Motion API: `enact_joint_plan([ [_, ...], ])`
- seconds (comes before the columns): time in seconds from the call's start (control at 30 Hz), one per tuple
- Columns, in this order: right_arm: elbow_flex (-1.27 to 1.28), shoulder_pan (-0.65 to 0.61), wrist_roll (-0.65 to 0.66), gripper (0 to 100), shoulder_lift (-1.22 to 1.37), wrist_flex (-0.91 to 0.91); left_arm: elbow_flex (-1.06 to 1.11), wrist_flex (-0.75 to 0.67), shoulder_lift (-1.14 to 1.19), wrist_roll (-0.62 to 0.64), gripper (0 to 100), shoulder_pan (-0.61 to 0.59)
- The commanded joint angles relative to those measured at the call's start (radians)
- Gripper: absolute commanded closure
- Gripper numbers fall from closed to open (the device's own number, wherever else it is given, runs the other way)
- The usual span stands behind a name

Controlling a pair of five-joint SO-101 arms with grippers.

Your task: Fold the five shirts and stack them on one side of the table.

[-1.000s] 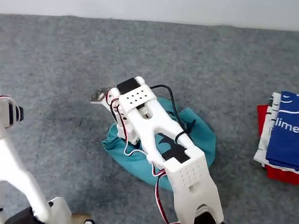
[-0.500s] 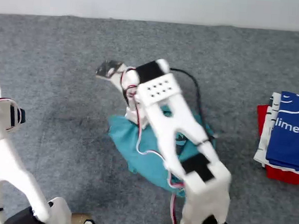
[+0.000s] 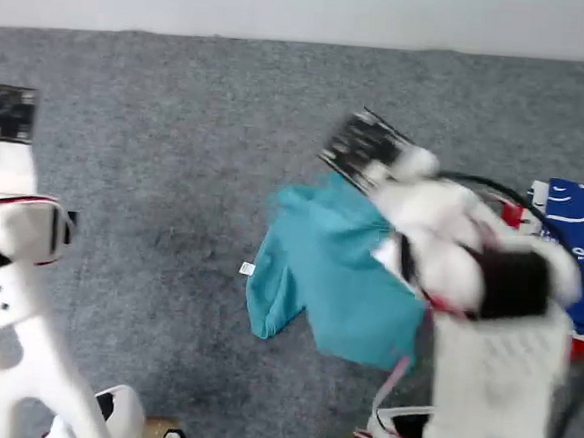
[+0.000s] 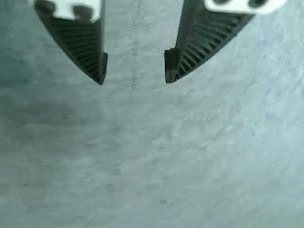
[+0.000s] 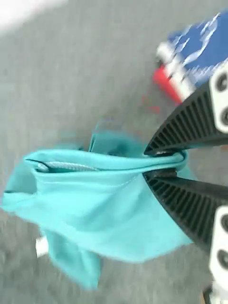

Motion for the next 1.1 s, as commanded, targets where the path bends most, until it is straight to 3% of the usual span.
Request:
enact_joint_plan([
  [0.0, 0.000, 0.199, 0.129, 98.9, -0.120, 0.039, -0.010, 0.012, -0.048, 0.074, 80, 0.129],
  [0.17, 0.002, 0.435, 0.250, 98.9, -0.142, 0.038, -0.010, 0.005, -0.048, 0.144, 80, 0.308],
  [0.4, 0.002, 0.595, 0.341, 98.9, -0.148, 0.038, -0.010, -0.061, 0.023, 0.172, 80, 0.496],
  [0.67, 0.015, 0.619, 0.371, 98.9, -0.139, 0.038, -0.127, -0.150, 0.336, 0.163, 83, 0.634],
  [0.93, 0.129, 0.618, 0.371, 98.9, -0.150, 0.038, -0.418, -0.209, 0.683, 0.097, 83, 0.779],
  [1.07, 0.172, 0.544, 0.371, 98.9, -0.150, 0.036, -0.610, -0.206, 0.887, 0.095, 83, 0.809],
])
